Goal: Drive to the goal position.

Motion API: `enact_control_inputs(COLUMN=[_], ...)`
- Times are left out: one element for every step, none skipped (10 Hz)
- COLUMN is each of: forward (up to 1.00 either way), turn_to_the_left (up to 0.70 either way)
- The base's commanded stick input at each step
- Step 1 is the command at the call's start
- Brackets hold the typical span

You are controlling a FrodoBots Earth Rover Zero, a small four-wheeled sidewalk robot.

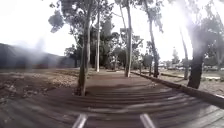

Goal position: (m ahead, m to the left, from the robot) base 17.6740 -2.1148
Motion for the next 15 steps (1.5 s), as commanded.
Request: enact_control_inputs(forward=[0.7, 0.7, 0.7, 0.7, 0.7, 0.7, 0.7, 0.7, 0.7, 0.7, 0.7, 0.7, 0.7, 0.7, 0.7], turn_to_the_left=[0.0, 0.0, 0.0, -0.34, -0.34, -0.34, -0.34, -0.34, -0.34, -0.34, -0.34, -0.34, -0.34, -0.34, -0.34])
